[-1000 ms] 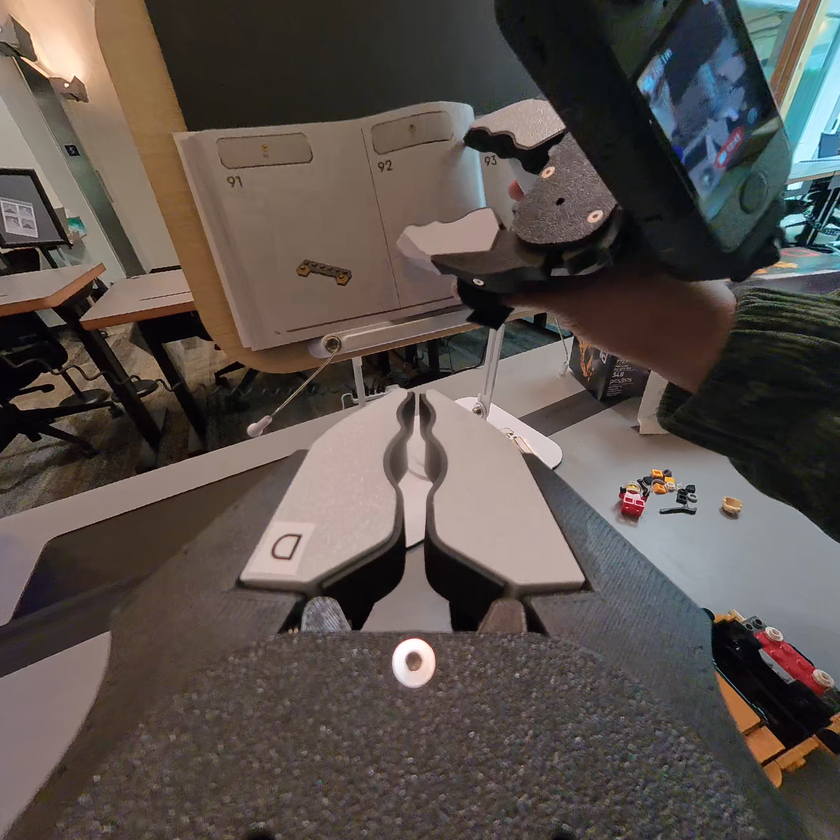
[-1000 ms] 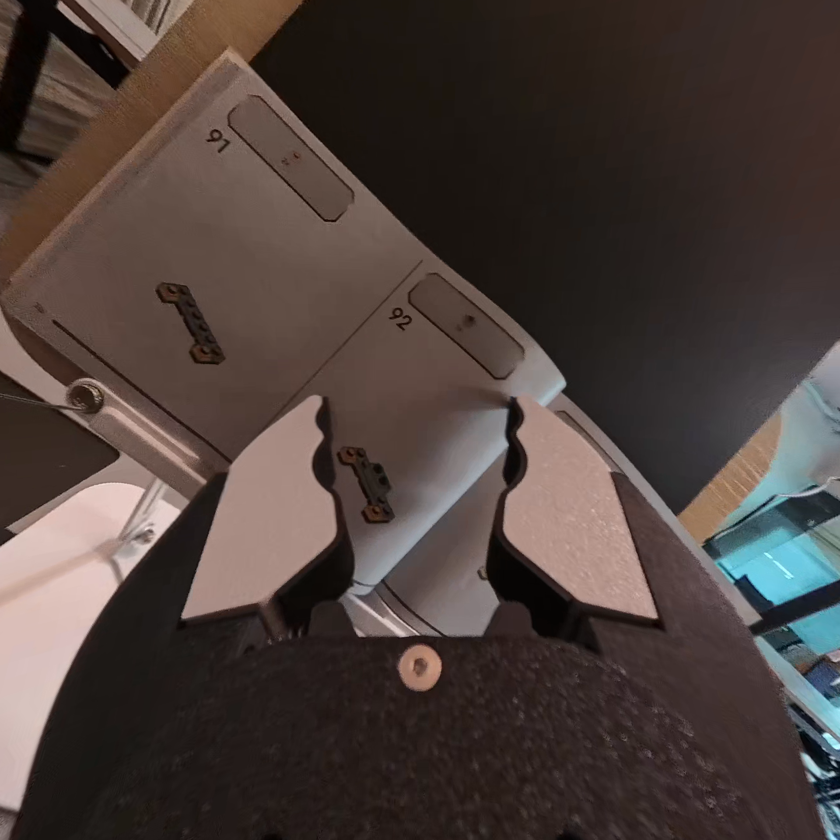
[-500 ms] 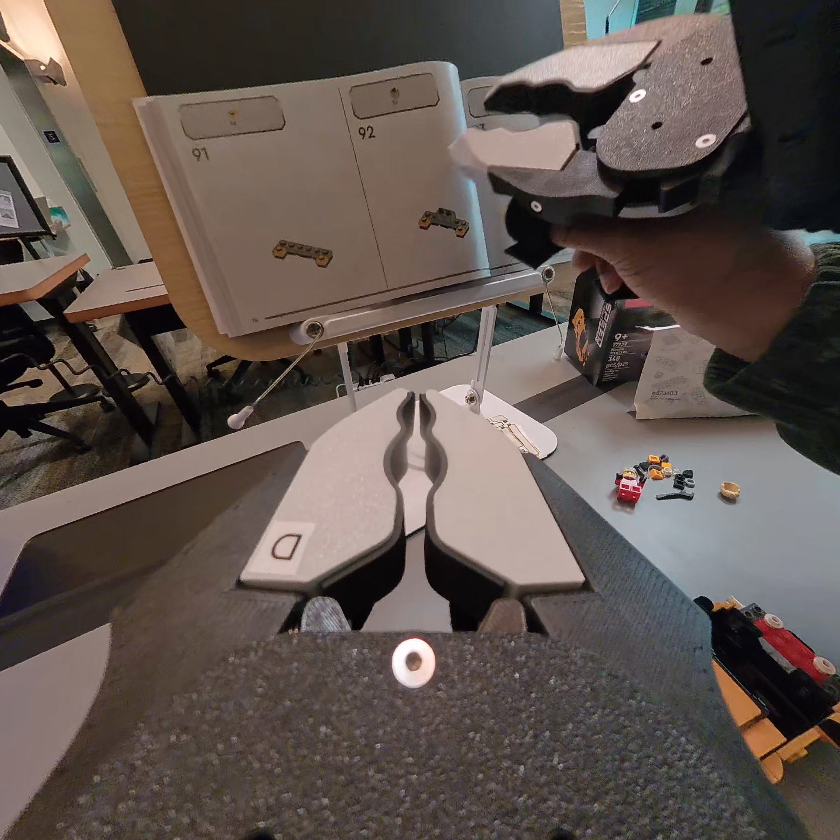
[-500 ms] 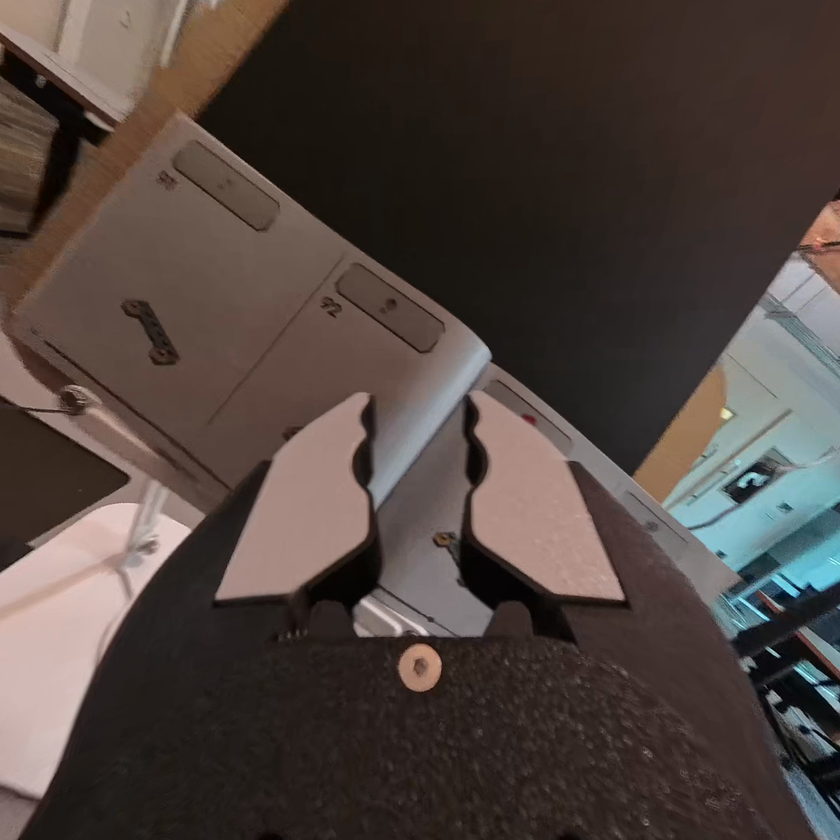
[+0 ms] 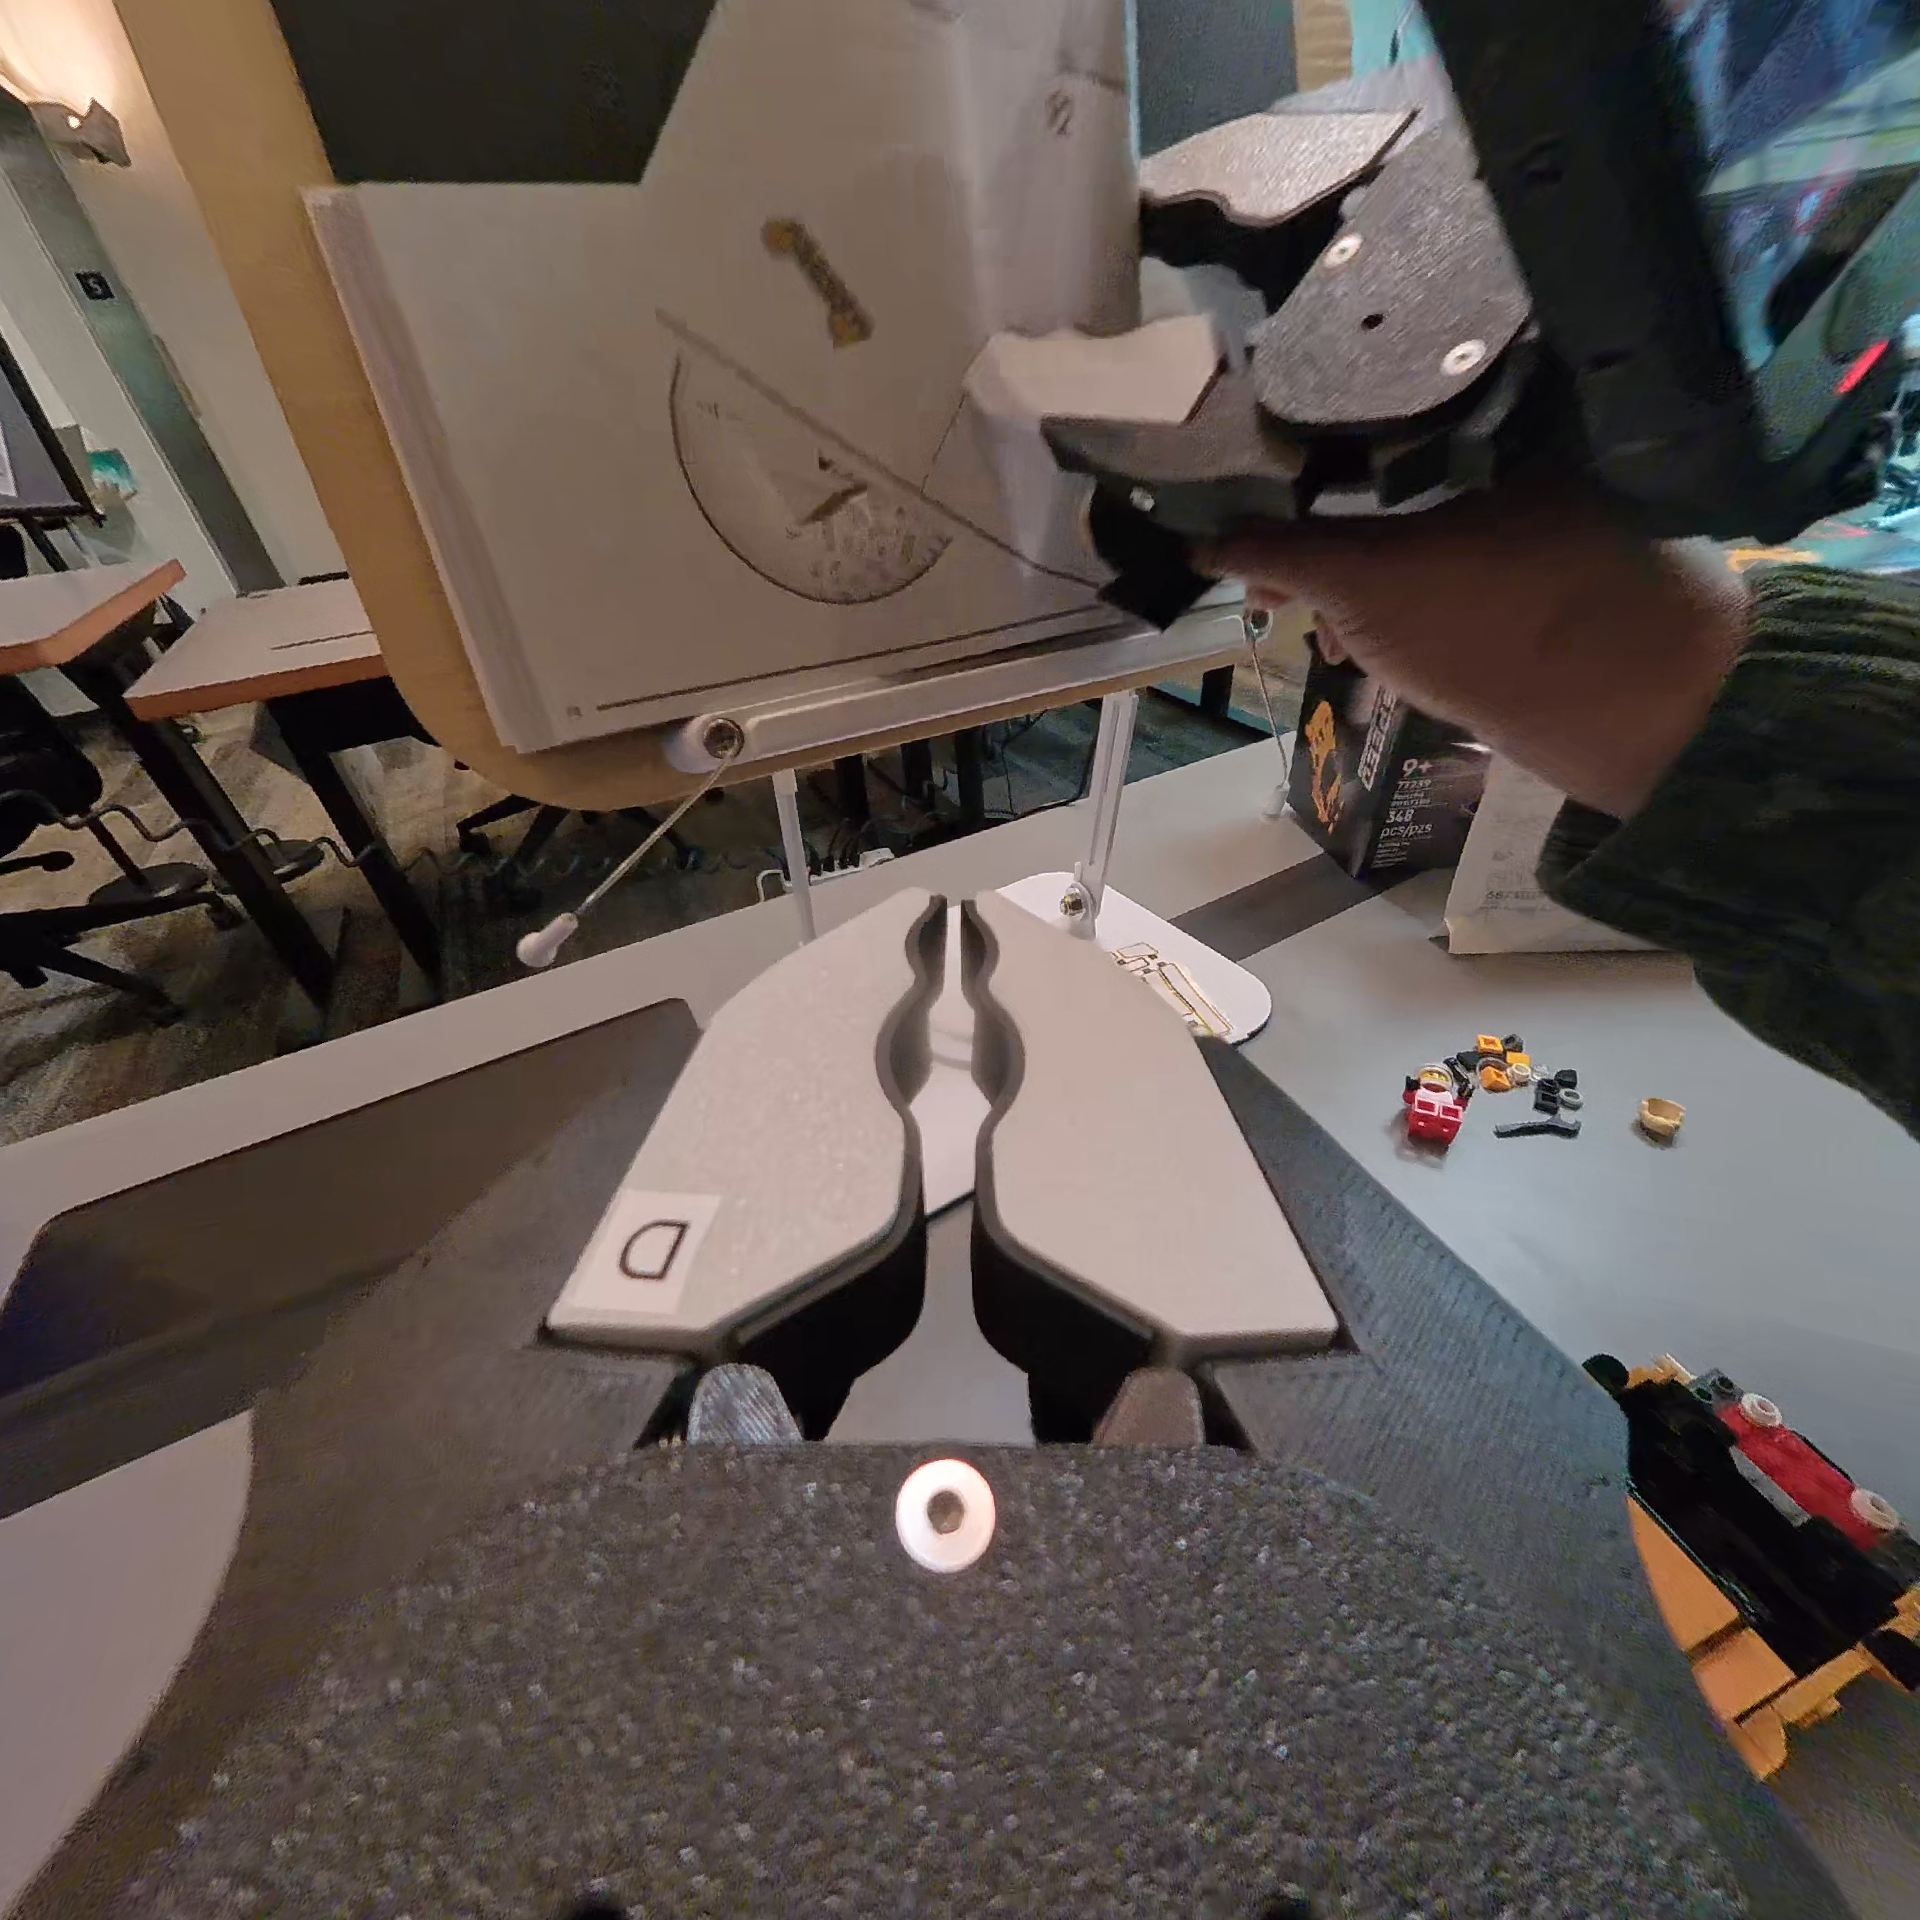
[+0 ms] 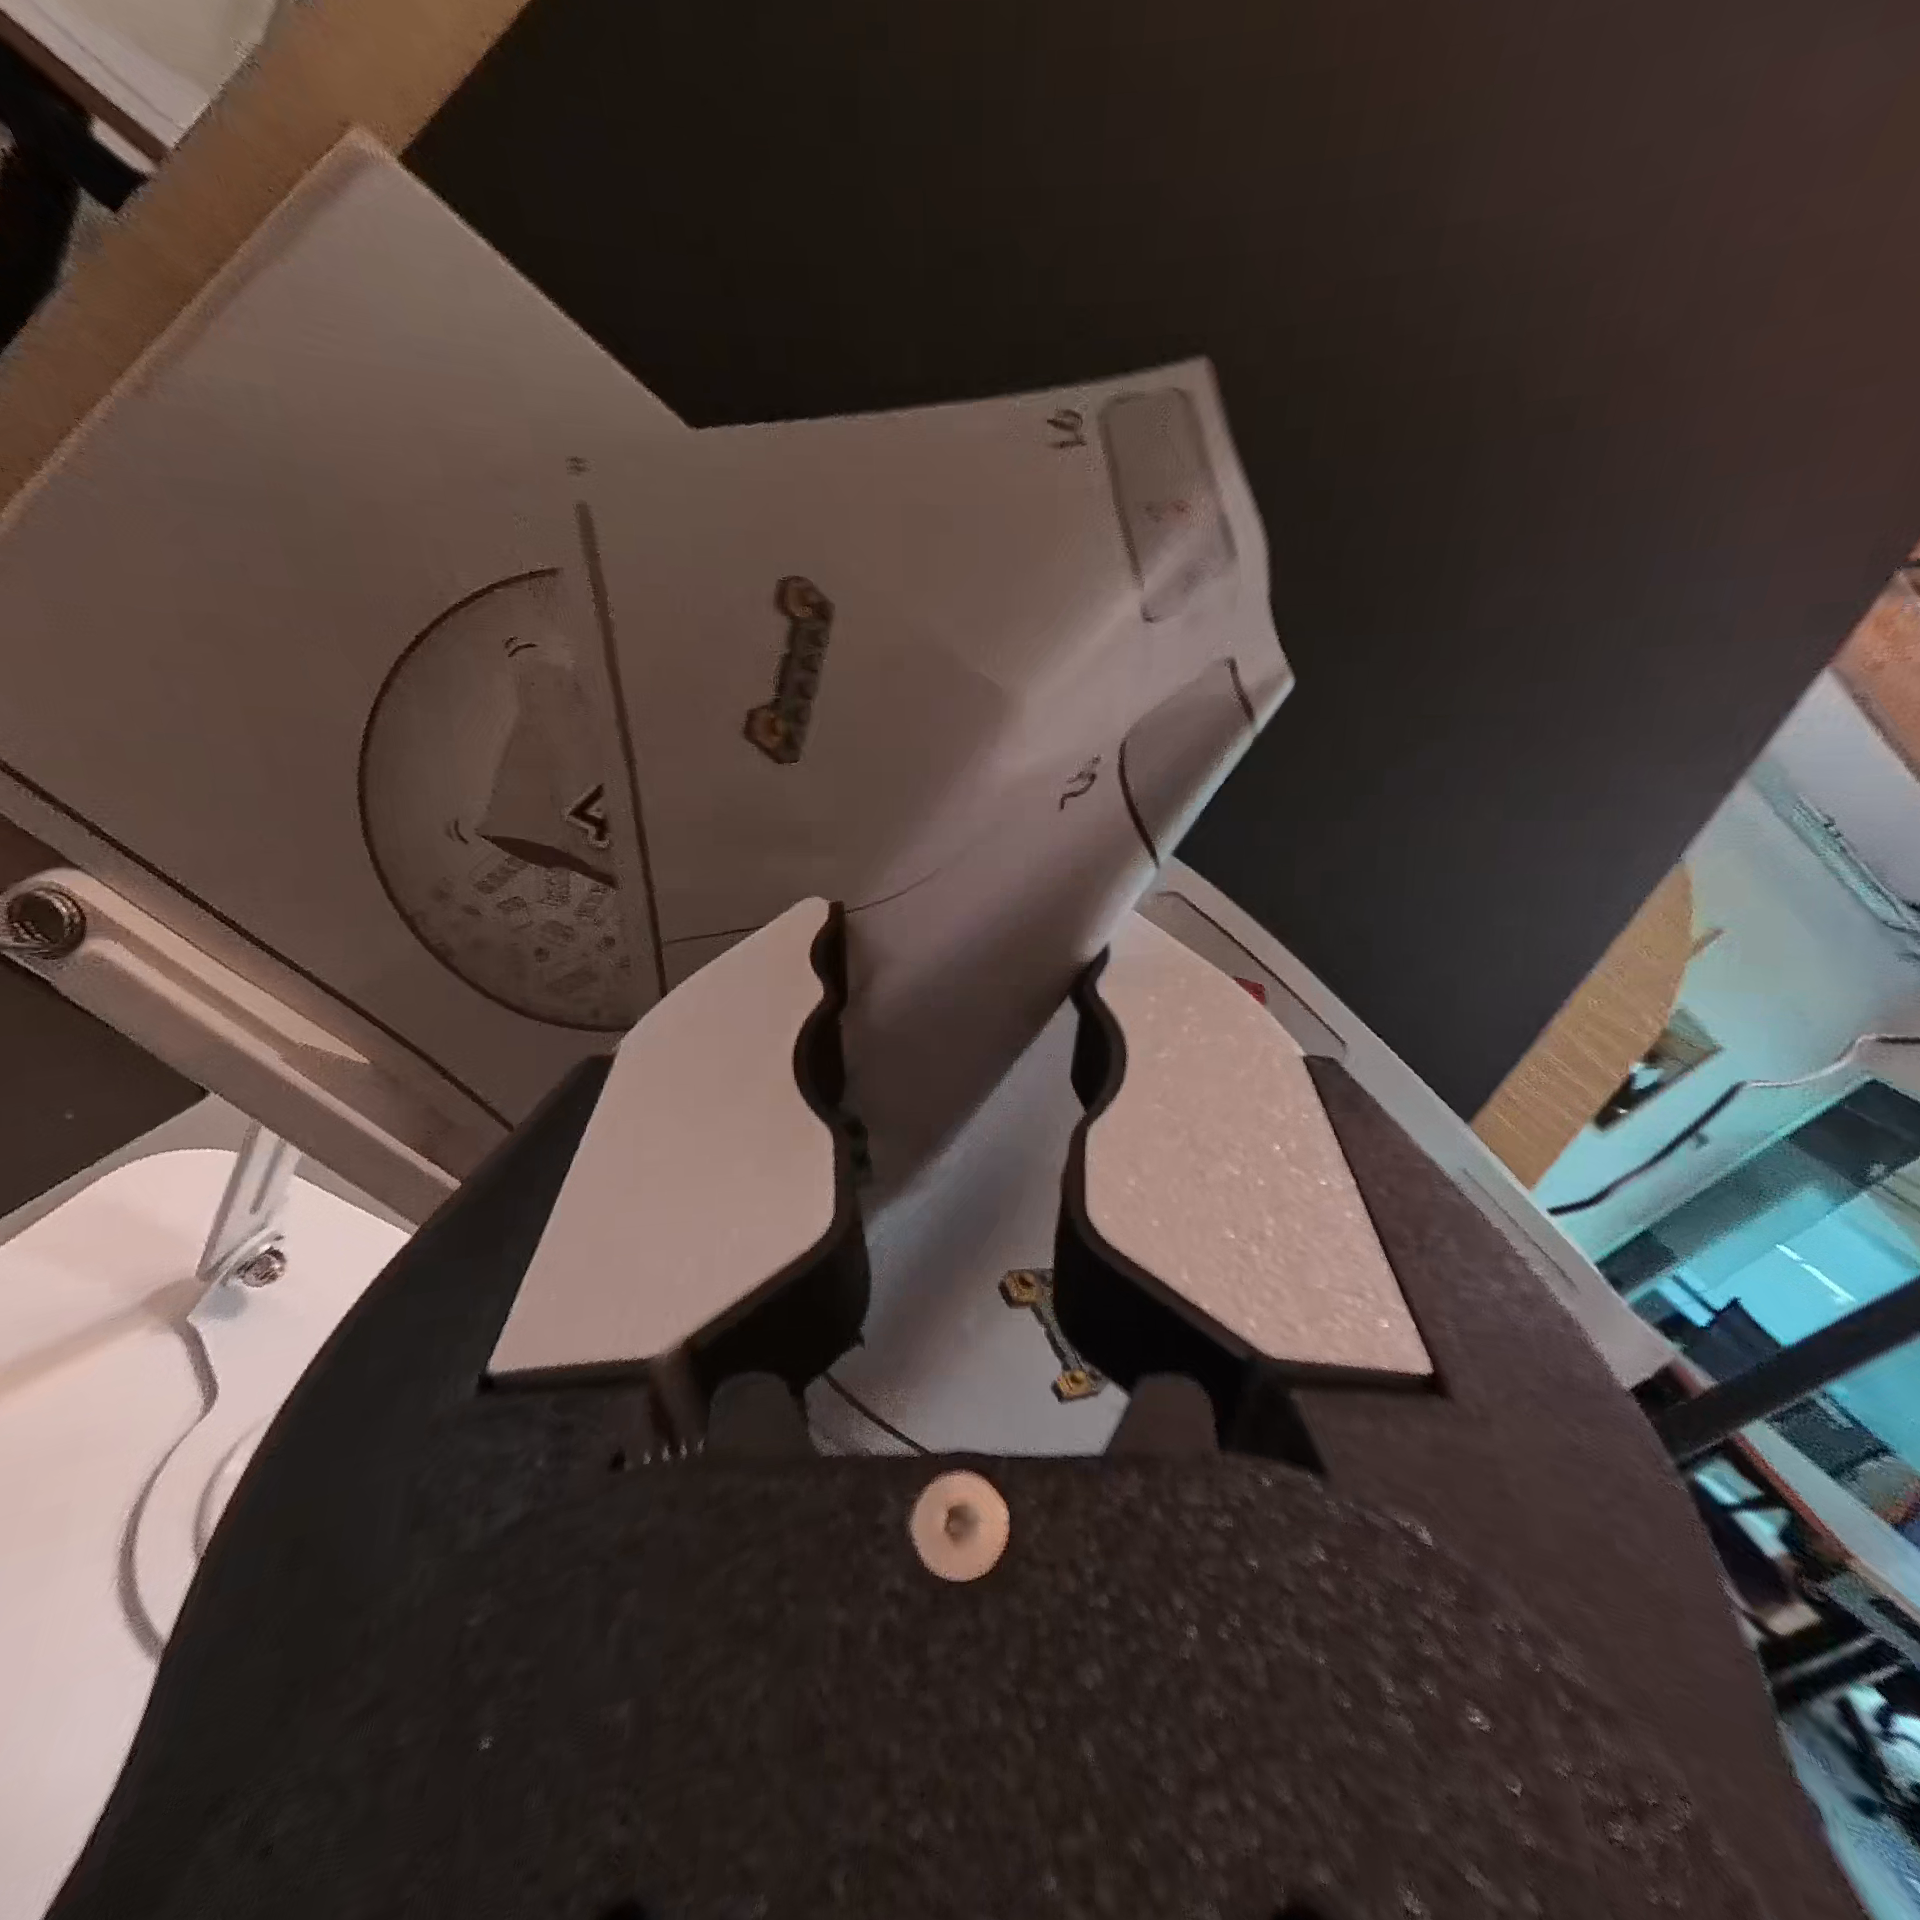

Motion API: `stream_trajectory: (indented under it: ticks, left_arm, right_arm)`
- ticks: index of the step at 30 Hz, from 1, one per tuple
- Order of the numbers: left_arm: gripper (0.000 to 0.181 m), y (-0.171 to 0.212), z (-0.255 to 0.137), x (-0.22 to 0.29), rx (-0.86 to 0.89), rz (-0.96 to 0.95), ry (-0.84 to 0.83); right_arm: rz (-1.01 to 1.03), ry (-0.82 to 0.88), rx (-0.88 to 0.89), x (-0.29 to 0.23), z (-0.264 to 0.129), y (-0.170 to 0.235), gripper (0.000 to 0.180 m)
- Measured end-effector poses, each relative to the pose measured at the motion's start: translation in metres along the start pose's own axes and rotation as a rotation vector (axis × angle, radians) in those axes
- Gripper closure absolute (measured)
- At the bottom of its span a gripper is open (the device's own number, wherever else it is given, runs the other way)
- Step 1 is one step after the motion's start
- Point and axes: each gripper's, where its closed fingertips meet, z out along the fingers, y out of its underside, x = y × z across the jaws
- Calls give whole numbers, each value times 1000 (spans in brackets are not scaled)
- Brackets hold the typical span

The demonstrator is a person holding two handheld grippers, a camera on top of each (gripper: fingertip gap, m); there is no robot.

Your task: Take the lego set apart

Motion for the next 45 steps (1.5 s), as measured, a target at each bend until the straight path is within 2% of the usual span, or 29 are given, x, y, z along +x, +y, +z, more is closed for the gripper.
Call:
stream_trajectory:
  ticks: [6,13,18,21,23,26,29,32,35,37,40,43,45]
  left_arm:
    - [178,-1,3,7,-1,16,12]
    - [177,-11,19,19,-9,12,66]
    - [173,-44,73,21,-48,48,101]
    - [151,-59,112,18,-92,47,130]
    - [142,-67,130,36,-116,-34,251]
    - [154,-92,134,76,-7,-10,414]
    - [155,-87,140,116,-27,138,480]
    - [156,-70,151,133,-76,242,459]
    - [162,-62,163,123,-118,304,345]
    - [164,-64,170,110,-145,339,267]
    - [171,-64,178,90,-224,416,173]
    - [171,-59,182,82,-306,423,149]
    - [172,-58,185,81,-317,440,137]
  right_arm:
    - [158,-17,11,29,-13,16,142]
    - [280,-58,21,56,-25,44,160]
    - [337,-77,-7,70,-24,66,167]
    - [370,-98,-42,77,-24,79,166]
    - [389,-100,-41,85,-27,85,166]
    - [438,-108,-24,97,-38,94,166]
    - [570,-48,-1,122,-54,112,166]
    - [761,0,11,142,-76,135,163]
    - [830,-39,-41,128,-95,158,158]
    - [772,-88,-66,103,-108,165,157]
    - [511,-180,-81,50,-118,161,156]
    - [268,-253,-105,1,-109,153,154]
    - [174,-264,-175,-18,-91,158,144]
